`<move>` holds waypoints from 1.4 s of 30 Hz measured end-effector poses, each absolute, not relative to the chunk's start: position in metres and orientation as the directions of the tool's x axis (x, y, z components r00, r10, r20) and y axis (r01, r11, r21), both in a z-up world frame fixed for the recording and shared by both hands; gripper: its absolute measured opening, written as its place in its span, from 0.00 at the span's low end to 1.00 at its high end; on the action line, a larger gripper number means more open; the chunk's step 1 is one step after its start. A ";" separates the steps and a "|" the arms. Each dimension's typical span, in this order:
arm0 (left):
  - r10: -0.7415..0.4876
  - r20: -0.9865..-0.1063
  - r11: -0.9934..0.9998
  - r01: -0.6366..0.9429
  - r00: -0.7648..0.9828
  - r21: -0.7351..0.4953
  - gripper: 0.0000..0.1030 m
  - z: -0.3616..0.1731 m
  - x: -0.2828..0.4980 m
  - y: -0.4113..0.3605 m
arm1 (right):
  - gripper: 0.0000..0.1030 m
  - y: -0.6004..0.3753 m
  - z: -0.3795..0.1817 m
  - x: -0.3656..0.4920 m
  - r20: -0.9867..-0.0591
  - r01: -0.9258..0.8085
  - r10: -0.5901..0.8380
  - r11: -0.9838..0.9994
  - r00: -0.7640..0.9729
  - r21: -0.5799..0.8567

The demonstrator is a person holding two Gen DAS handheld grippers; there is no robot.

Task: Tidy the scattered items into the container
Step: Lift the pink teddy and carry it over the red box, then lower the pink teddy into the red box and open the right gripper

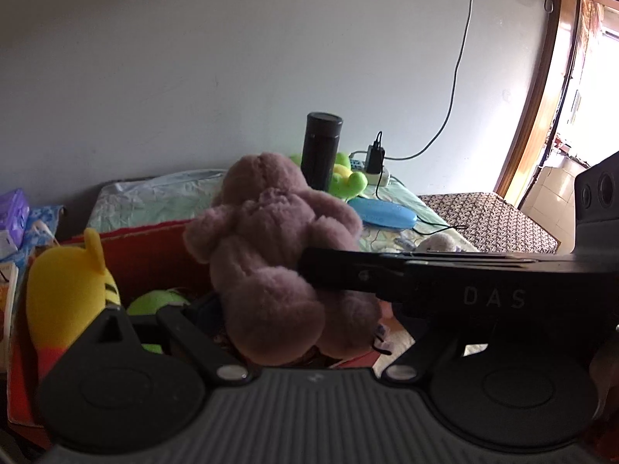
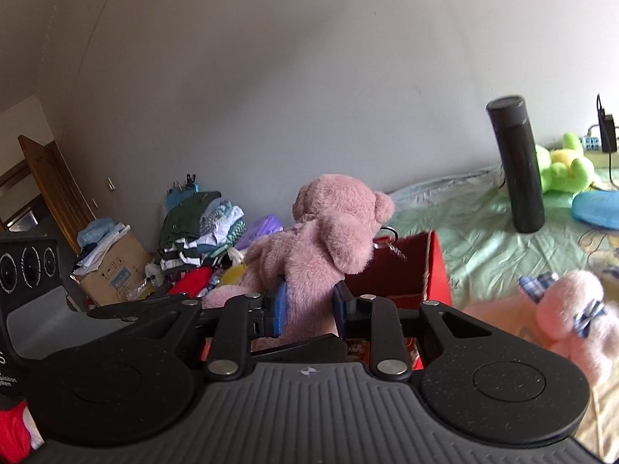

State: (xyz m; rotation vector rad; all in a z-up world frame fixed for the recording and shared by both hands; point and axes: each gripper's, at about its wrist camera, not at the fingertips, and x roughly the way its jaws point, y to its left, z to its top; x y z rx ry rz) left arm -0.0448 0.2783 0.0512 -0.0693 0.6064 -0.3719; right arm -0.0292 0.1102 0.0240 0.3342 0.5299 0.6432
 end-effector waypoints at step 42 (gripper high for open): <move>-0.592 -0.669 0.803 0.401 0.449 -0.441 0.86 -0.020 0.040 0.298 | 0.24 0.139 0.006 0.020 -0.544 -0.315 0.501 0.860 0.673 0.402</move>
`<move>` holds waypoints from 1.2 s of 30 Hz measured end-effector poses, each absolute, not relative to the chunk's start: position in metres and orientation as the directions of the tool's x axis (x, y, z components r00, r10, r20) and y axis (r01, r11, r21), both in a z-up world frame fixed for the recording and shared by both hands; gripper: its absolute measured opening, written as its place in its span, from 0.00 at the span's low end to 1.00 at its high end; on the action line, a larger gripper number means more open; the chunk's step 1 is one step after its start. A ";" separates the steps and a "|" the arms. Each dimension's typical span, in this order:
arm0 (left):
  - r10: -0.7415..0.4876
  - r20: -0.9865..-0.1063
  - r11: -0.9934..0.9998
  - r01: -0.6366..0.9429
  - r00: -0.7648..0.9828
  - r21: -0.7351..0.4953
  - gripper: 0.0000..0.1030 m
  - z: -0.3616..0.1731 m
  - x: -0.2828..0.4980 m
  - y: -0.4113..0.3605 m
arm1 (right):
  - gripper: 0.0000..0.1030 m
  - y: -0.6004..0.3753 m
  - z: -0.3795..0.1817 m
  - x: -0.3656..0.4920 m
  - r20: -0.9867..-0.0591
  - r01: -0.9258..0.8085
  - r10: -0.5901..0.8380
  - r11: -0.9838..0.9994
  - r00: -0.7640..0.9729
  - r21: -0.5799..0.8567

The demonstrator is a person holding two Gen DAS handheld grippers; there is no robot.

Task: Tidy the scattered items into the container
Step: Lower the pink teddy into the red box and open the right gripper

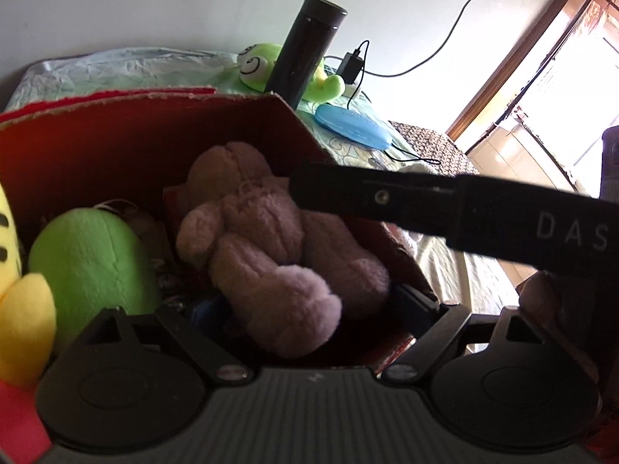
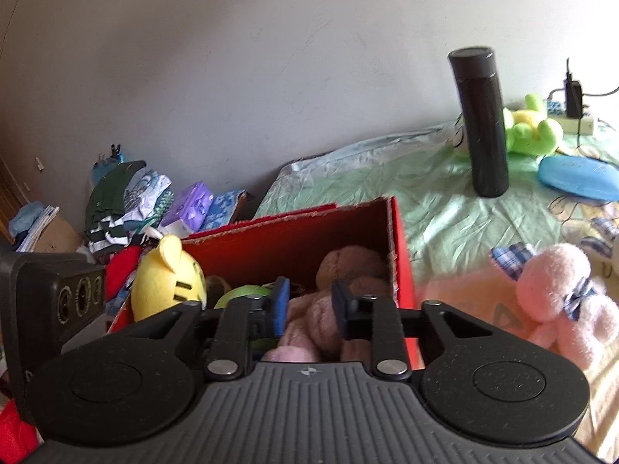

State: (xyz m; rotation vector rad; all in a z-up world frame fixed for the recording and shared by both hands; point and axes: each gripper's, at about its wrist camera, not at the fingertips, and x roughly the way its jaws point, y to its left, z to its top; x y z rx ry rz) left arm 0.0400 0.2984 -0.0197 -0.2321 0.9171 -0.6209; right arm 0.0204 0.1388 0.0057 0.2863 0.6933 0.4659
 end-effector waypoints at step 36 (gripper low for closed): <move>-0.331 -0.770 0.940 0.263 0.545 -0.218 0.86 0.004 0.026 0.301 | 0.25 0.129 -0.007 0.015 -0.629 -0.182 0.435 0.886 0.644 0.427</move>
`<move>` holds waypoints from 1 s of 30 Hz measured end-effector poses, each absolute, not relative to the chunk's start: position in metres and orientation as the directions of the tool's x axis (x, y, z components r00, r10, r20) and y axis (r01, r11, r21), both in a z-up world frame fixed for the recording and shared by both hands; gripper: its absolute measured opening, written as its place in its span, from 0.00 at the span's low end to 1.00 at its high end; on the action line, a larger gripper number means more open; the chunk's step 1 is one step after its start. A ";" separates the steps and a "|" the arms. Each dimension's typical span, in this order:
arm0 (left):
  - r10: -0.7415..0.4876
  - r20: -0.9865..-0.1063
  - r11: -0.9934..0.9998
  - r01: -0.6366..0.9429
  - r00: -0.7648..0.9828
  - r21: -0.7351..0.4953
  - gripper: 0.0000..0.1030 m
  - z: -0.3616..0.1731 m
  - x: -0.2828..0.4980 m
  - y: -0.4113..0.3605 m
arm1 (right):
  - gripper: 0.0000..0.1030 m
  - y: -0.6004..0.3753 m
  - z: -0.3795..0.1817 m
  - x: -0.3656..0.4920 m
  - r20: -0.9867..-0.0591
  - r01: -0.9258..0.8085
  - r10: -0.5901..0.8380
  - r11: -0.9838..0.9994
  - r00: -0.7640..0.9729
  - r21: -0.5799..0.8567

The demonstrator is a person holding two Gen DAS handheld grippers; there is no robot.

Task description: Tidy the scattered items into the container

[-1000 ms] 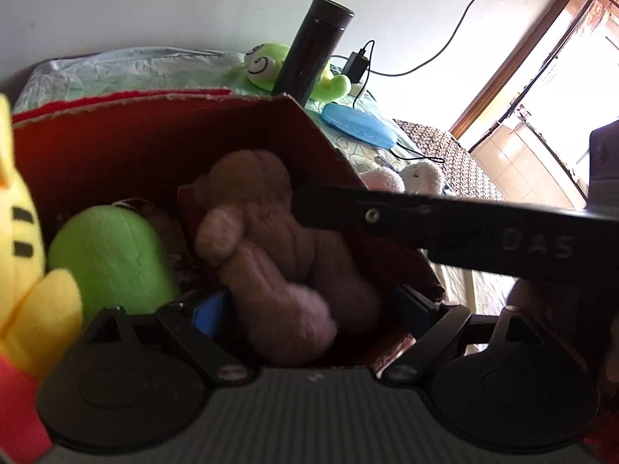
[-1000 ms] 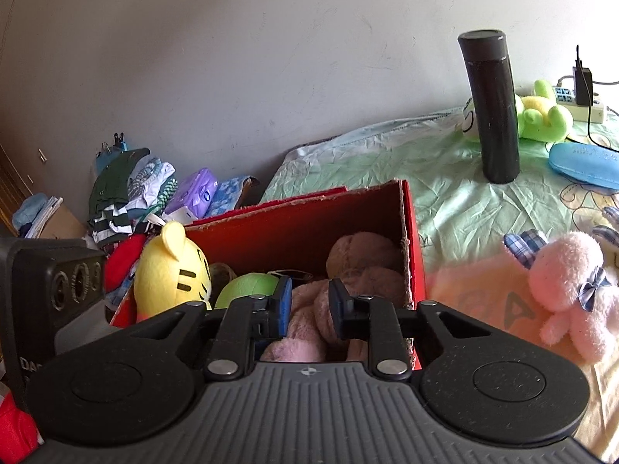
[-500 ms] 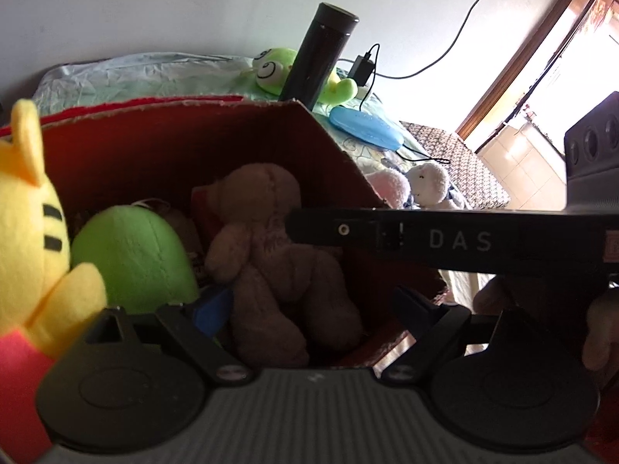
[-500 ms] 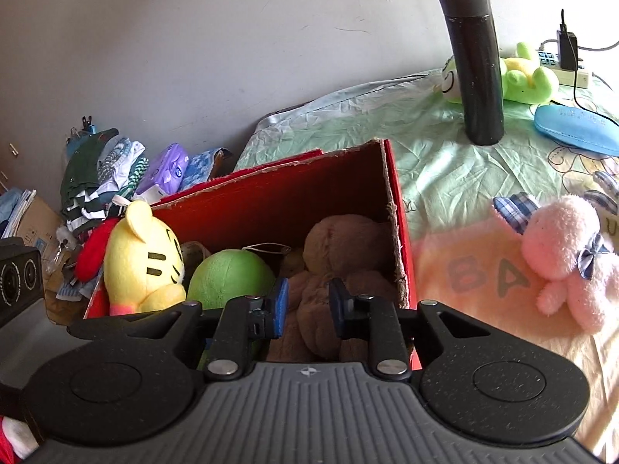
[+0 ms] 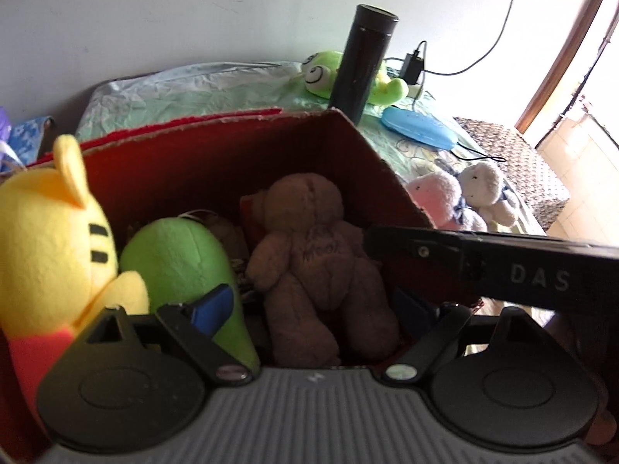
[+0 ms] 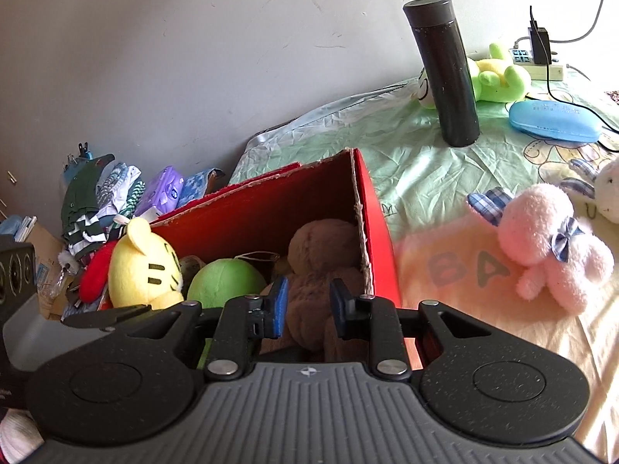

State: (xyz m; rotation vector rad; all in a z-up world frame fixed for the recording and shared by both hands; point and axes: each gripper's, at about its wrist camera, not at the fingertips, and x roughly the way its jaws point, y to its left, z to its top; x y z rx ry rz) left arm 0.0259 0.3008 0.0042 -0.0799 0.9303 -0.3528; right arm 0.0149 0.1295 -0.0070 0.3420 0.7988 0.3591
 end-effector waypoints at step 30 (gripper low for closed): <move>-0.035 -0.778 0.999 0.043 0.627 -0.010 0.86 0.018 -0.015 0.297 | 0.23 0.122 -0.012 -0.024 -0.586 -0.158 0.440 0.869 0.681 0.469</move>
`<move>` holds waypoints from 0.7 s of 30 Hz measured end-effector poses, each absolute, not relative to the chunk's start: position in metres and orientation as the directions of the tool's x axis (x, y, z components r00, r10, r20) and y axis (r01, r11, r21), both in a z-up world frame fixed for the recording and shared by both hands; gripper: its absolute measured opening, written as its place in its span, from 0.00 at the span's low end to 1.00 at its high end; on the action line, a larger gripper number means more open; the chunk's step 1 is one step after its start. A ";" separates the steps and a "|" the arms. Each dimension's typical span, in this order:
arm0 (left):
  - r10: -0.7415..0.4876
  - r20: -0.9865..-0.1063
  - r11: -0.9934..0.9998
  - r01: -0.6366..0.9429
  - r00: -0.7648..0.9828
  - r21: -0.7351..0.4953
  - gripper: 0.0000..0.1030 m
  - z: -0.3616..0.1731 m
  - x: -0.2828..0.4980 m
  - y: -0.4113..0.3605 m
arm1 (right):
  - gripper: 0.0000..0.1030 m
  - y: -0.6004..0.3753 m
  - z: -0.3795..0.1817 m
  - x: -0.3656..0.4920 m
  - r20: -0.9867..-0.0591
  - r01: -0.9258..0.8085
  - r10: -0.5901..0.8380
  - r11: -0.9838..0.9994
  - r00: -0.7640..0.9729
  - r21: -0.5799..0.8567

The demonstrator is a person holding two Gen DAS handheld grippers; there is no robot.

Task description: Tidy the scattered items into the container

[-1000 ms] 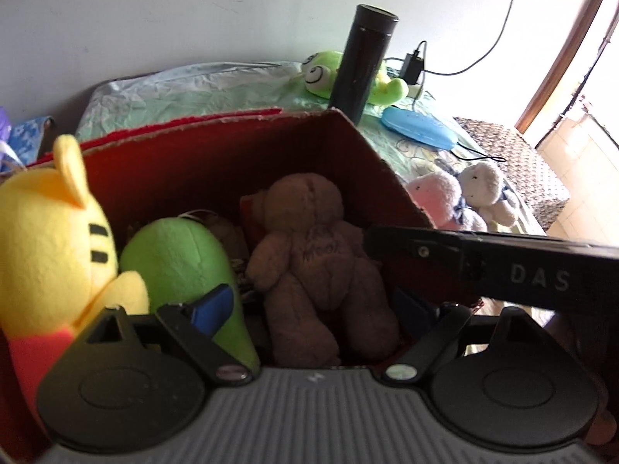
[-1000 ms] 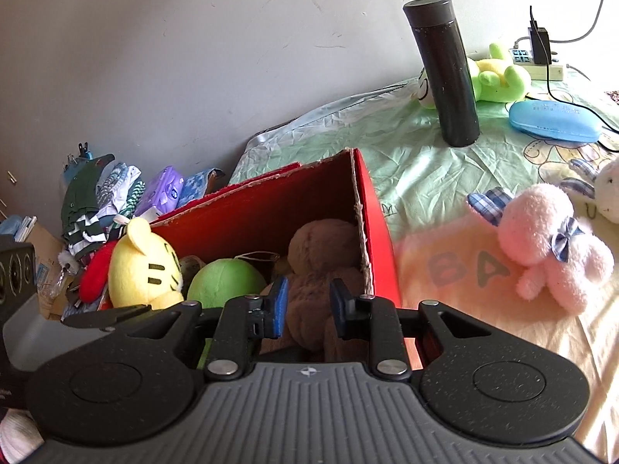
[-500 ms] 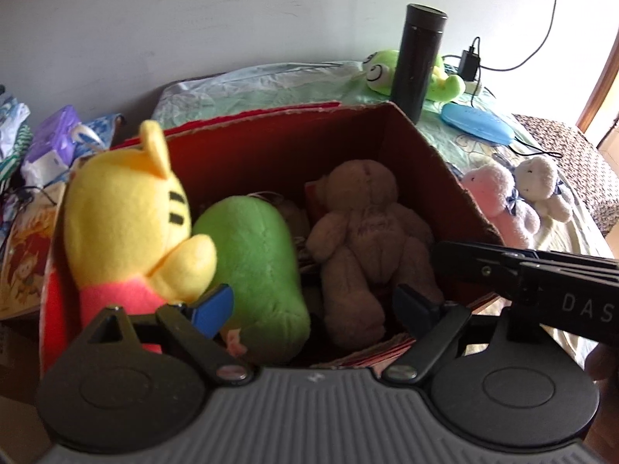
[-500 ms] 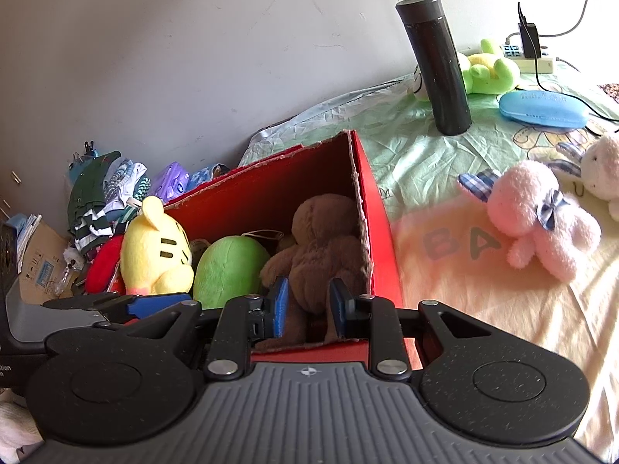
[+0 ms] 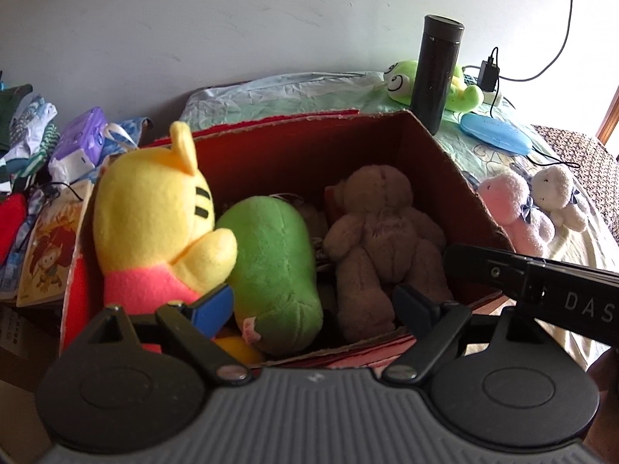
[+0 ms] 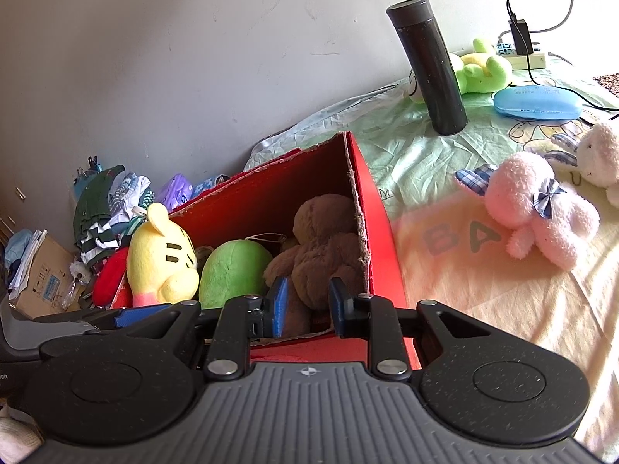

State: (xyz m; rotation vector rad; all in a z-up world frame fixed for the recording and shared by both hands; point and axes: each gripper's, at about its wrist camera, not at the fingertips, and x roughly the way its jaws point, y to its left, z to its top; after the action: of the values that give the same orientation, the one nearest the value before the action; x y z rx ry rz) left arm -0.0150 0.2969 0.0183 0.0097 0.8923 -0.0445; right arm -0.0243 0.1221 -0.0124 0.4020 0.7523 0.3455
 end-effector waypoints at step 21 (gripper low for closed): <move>0.049 -0.761 0.998 -0.007 0.647 0.058 0.86 0.019 -0.021 0.287 | 0.20 0.119 -0.018 -0.032 -0.527 -0.166 0.441 0.857 0.726 0.489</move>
State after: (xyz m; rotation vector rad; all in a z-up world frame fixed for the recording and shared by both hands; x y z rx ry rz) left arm -0.0214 0.2866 0.0188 0.0513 0.8667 0.0319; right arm -0.0317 0.1187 -0.0176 0.4314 0.6816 0.3461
